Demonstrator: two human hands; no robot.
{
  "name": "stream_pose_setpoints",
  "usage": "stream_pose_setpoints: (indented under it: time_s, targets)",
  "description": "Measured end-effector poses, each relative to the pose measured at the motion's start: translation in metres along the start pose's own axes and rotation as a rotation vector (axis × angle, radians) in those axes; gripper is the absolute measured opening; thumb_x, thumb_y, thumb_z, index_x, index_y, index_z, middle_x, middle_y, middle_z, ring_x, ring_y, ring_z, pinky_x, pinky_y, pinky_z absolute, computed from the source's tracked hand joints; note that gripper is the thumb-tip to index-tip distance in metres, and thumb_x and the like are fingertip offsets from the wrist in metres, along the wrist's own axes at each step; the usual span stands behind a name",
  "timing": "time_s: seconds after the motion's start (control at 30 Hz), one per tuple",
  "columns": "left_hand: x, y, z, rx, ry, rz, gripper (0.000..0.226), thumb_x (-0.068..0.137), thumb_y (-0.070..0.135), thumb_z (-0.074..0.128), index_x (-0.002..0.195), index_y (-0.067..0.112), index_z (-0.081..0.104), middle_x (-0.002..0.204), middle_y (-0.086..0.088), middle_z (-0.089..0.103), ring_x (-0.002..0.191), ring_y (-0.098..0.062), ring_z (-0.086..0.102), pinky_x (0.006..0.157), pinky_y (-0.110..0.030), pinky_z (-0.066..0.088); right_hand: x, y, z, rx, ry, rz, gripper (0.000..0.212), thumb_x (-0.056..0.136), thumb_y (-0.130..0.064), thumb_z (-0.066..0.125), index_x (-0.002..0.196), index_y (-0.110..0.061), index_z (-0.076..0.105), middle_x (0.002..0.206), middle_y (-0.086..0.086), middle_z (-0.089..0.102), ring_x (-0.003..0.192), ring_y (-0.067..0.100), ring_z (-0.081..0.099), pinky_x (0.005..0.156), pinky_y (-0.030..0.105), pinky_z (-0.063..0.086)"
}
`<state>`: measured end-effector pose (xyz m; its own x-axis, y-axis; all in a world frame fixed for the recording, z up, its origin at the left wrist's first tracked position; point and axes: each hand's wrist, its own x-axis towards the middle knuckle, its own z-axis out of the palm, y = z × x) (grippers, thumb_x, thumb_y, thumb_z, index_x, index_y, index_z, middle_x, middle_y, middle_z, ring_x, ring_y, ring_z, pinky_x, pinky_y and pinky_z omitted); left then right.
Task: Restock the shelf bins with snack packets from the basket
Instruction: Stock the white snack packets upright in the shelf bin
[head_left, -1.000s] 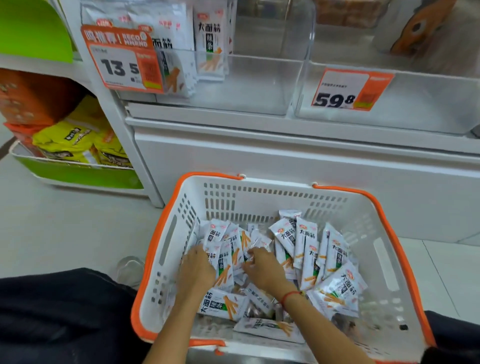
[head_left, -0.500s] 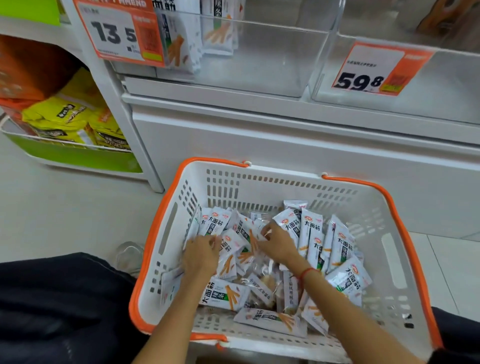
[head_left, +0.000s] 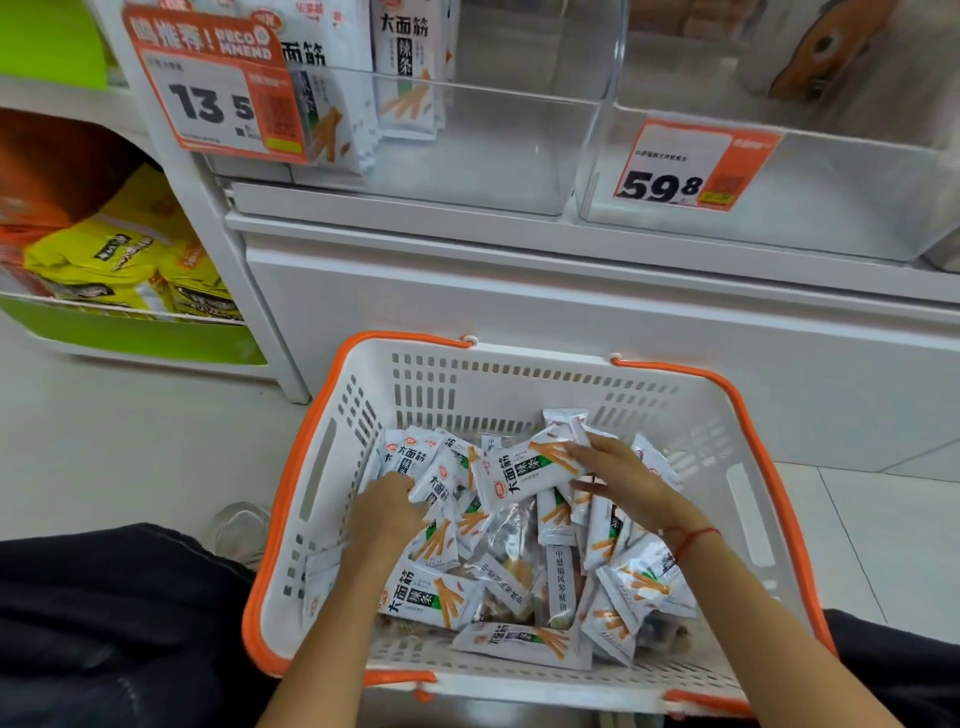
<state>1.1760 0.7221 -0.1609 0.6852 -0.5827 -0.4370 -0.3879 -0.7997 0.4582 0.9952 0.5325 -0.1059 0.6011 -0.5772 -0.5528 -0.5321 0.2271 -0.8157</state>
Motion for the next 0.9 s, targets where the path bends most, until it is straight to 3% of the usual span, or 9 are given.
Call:
stream_pose_setpoints:
  time_s: [0.1, 0.23, 0.33, 0.43, 0.53, 0.63, 0.77, 0.83, 0.9]
  targets:
    - [0.000, 0.015, -0.015, -0.296, -0.036, 0.026, 0.022, 0.096, 0.025, 0.049, 0.075, 0.020, 0.052, 0.068, 0.002, 0.053, 0.062, -0.014, 0.049, 0.060, -0.025, 0.036, 0.001, -0.003, -0.001, 0.195, 0.028, 0.029, 0.017, 0.099, -0.019, 0.047, 0.103, -0.011, 0.061, 0.099, 0.008, 0.065, 0.085, 0.017, 0.058, 0.075, 0.023, 0.051]
    - [0.005, 0.034, -0.029, -0.884, -0.194, -0.144, 0.013, 0.099, 0.011, 0.042, 0.100, 0.010, 0.056, 0.090, -0.010, 0.061, 0.078, -0.020, 0.058, 0.074, -0.030, 0.049, 0.002, -0.015, 0.010, 0.517, 0.044, 0.068, 0.011, 0.097, -0.014, 0.050, 0.094, -0.008, 0.059, 0.089, 0.007, 0.064, 0.076, 0.015, 0.059, 0.066, 0.021, 0.054]
    - [-0.001, 0.040, -0.024, -1.052, -0.230, -0.196, 0.025, 0.100, 0.007, 0.041, 0.122, 0.006, 0.051, 0.112, -0.017, 0.061, 0.094, -0.027, 0.061, 0.079, -0.033, 0.051, 0.003, -0.021, 0.031, 0.716, 0.043, 0.093, 0.010, 0.094, -0.008, 0.053, 0.102, -0.003, 0.058, 0.100, 0.013, 0.065, 0.083, 0.020, 0.062, 0.064, 0.023, 0.057]
    - [-0.006, 0.041, -0.016, -1.222, -0.292, -0.220, 0.023, 0.100, 0.011, 0.041, 0.119, 0.013, 0.054, 0.106, -0.009, 0.065, 0.095, -0.023, 0.061, 0.093, -0.041, 0.046, 0.003, -0.017, 0.057, 0.465, 0.090, 0.050, 0.019, 0.089, -0.001, 0.059, 0.107, -0.004, 0.054, 0.105, 0.019, 0.065, 0.077, 0.022, 0.063, 0.065, 0.021, 0.058]
    - [-0.006, 0.040, -0.013, -1.282, -0.294, -0.239, 0.019, 0.100, 0.015, 0.038, 0.109, 0.014, 0.055, 0.092, -0.005, 0.064, 0.084, -0.019, 0.060, 0.088, -0.040, 0.046, 0.006, 0.000, 0.078, 0.173, 0.146, -0.099, 0.038, 0.087, 0.000, 0.061, 0.121, -0.014, 0.049, 0.111, 0.018, 0.064, 0.088, 0.027, 0.065, 0.072, 0.034, 0.060]
    - [-0.002, 0.040, -0.011, -1.292, -0.269, -0.264, 0.019, 0.099, 0.019, 0.039, 0.109, 0.016, 0.055, 0.092, -0.006, 0.063, 0.082, -0.020, 0.058, 0.083, -0.038, 0.047, 0.005, 0.015, 0.093, -0.214, 0.223, -0.294, 0.043, 0.088, -0.008, 0.061, 0.129, -0.021, 0.054, 0.124, 0.003, 0.061, 0.105, 0.015, 0.058, 0.086, 0.042, 0.054]
    - [-0.005, 0.041, -0.009, -1.294, -0.251, -0.230, 0.024, 0.100, 0.012, 0.039, 0.116, 0.010, 0.057, 0.093, -0.010, 0.065, 0.078, -0.023, 0.061, 0.073, -0.035, 0.049, -0.004, 0.017, 0.113, -0.371, 0.227, -0.400, 0.040, 0.086, -0.019, 0.066, 0.125, -0.029, 0.059, 0.109, -0.006, 0.064, 0.093, 0.006, 0.057, 0.077, 0.022, 0.049]
    - [-0.006, 0.037, -0.012, -1.265, -0.198, -0.239, 0.021, 0.100, 0.010, 0.039, 0.106, 0.011, 0.060, 0.090, -0.010, 0.066, 0.072, -0.021, 0.064, 0.069, -0.034, 0.050, -0.001, 0.016, 0.118, -0.435, 0.174, -0.434, 0.038, 0.088, -0.024, 0.065, 0.125, -0.028, 0.058, 0.107, -0.005, 0.062, 0.094, 0.006, 0.054, 0.078, 0.021, 0.045]
    - [0.000, 0.029, -0.015, -1.175, -0.091, -0.256, 0.021, 0.100, 0.011, 0.039, 0.109, 0.012, 0.059, 0.100, -0.012, 0.067, 0.079, -0.023, 0.065, 0.078, -0.039, 0.053, 0.009, 0.014, 0.117, -0.396, 0.196, -0.372, 0.031, 0.093, -0.028, 0.057, 0.124, -0.022, 0.059, 0.110, -0.002, 0.059, 0.096, 0.012, 0.055, 0.081, 0.026, 0.047]
